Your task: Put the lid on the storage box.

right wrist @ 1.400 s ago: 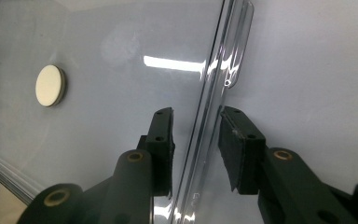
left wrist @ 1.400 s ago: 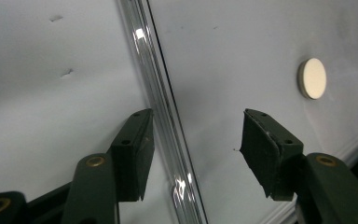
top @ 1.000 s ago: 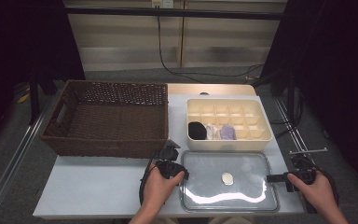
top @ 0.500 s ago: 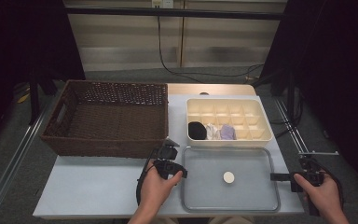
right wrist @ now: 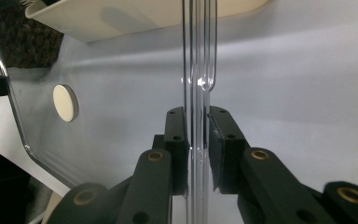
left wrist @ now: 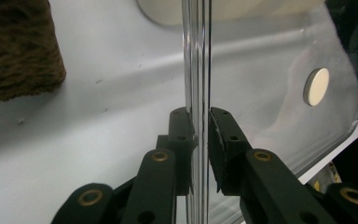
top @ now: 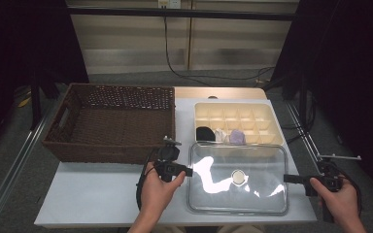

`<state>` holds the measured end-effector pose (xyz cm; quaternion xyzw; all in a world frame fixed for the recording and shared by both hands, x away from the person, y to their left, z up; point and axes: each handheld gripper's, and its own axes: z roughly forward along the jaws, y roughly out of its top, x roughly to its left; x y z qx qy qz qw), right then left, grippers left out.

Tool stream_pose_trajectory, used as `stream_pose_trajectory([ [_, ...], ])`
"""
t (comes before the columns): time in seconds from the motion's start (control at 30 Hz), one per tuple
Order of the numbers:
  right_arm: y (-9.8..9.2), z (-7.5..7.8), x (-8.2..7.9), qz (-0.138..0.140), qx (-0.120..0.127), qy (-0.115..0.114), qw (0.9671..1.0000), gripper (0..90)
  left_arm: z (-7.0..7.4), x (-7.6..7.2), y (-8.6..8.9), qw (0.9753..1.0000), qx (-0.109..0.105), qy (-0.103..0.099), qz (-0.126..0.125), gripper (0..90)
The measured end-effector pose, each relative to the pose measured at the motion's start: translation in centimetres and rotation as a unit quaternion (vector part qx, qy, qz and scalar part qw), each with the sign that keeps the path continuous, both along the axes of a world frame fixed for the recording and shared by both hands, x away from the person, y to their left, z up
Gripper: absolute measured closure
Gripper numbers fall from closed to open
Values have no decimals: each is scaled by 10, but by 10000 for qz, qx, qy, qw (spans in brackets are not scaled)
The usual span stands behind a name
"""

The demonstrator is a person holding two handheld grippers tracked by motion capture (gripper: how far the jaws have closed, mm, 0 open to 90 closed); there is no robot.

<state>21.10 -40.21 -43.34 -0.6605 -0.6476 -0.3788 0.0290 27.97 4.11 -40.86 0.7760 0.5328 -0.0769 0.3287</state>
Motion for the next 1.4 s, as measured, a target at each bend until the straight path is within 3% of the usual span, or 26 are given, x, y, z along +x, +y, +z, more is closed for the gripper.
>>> stream_pose_trajectory([
  [0.27, -2, 13, 10, -114, -16, -181, 9998, 793, 16, 13, -4, 9999, -71, -141, 30, 797],
  [0.47, -6, 29, 32, -154, -140, -207, 9996, 790, 26, 35, -11, 9997, -104, -204, 120, 797],
  [0.67, -8, 35, 54, -227, -203, -253, 9992, 789, 25, 56, -14, 9992, -184, -222, 282, 797],
  [1.3, -15, 43, 108, -637, -333, -308, 9969, 782, 24, 109, -32, 9980, -198, -19, 605, 795],
  [1.4, -17, 42, 118, -765, -282, -293, 9962, 780, 26, 117, -34, 9973, -274, 64, 681, 795],
])
